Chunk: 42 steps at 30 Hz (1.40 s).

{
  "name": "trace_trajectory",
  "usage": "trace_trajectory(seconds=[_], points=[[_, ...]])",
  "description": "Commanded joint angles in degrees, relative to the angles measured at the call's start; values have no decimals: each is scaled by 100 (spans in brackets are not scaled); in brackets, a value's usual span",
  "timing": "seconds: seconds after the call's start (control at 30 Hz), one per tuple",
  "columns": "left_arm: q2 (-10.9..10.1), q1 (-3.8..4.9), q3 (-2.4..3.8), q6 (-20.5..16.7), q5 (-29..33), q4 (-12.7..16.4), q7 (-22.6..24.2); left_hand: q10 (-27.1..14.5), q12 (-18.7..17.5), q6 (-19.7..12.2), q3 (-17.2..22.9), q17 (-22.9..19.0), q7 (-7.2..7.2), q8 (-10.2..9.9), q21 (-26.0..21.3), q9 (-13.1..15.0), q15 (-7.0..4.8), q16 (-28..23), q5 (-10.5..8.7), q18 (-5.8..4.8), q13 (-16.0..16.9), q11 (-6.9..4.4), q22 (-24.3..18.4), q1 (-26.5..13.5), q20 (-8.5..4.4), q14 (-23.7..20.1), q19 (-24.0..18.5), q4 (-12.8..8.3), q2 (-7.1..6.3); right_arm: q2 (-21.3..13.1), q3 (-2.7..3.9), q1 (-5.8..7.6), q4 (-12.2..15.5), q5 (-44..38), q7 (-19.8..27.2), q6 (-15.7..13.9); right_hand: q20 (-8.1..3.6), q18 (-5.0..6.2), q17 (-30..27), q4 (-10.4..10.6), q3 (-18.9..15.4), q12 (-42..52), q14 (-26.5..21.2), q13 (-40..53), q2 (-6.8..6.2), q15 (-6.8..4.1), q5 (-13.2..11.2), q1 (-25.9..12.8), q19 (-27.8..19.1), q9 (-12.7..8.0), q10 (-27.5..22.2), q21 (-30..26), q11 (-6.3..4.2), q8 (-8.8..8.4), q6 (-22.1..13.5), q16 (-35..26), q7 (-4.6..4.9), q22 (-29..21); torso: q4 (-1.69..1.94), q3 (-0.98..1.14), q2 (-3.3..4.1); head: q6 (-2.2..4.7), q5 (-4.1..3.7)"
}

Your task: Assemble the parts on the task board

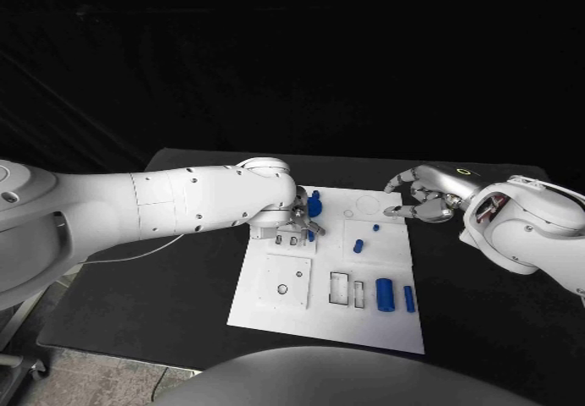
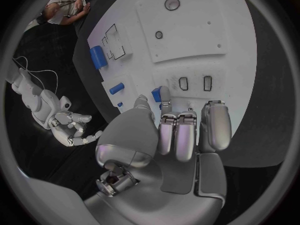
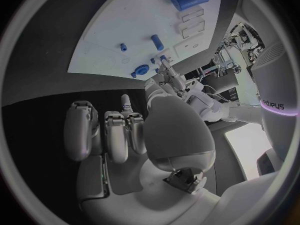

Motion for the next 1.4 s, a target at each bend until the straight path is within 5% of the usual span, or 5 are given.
trace_trajectory(seconds=[0.03, 0.4, 0.67, 0.9, 1.4], points=[[30, -3, 6, -44, -54, -12, -336, 627, -18, 22, 49, 1509, 8, -45, -22, 11, 11, 14, 34, -32, 1489, -5, 88, 69, -5, 591, -34, -2, -4, -1, 0, -3, 6, 0, 15, 87, 27, -11, 1507, -7, -31, 22, 598, 1509, 8, 42, 14, -53, -8, -5, 601, -36, 30, -14, 36, 19, 11, 1060, 4, 2, -1, -1, 2], [82, -8, 7, 45, -58, -99, -316, 627, -18, 96, 247, 1509, -14, -211, -68, 96, 2, 14, 108, -16, 1489, -20, 49, 286, -6, 591, -86, -120, -55, 2, 1, -3, -5, 30, 15, 132, 27, -9, 1507, -8, -31, 22, 598, 1509, 17, 42, 18, -53, -13, -10, 601, -46, 32, -17, 35, 19, 12, 1057, -4, 7, -1, -1, 12], [127, -30, 7, 70, -59, -170, -304, 627, -18, 107, 399, 1509, -20, -328, -95, 173, -4, 14, 291, -10, 1489, -26, 37, 394, -12, 591, -112, -171, -119, -6, 1, -3, -5, 34, 19, 144, 27, -9, 1507, -8, -30, 22, 598, 1509, 19, 42, 19, -53, -14, -10, 601, -48, 32, -17, 35, 19, 12, 1056, -5, 8, 4, -1, 5], [149, -61, 7, 89, -59, -203, -294, 627, -18, 127, 625, 1509, -36, -450, -113, 284, -16, 14, 637, -8, 1489, -40, 50, 535, -22, 591, -118, -240, -234, -18, 1, -3, 0, 39, 22, 147, 28, -8, 1507, -8, -30, 22, 598, 1509, 24, 43, 27, -53, -16, -14, 601, -52, 32, -19, 35, 19, 13, 1055, 0, 8, 7, -1, -3], [134, -78, 7, 132, -59, -222, -287, 627, -18, 207, 1076, 1509, -74, -558, -138, 496, -45, 14, 869, -6, 1489, -75, 73, 708, -47, 591, -117, -328, -440, -26, 1, -4, -8, 57, 17, 141, 28, -7, 1507, -10, -30, 22, 598, 1509, 30, 44, 35, -52, -17, -18, 601, -54, 33, -21, 36, 19, 13, 1054, 8, 6, 6, -1, -9]])
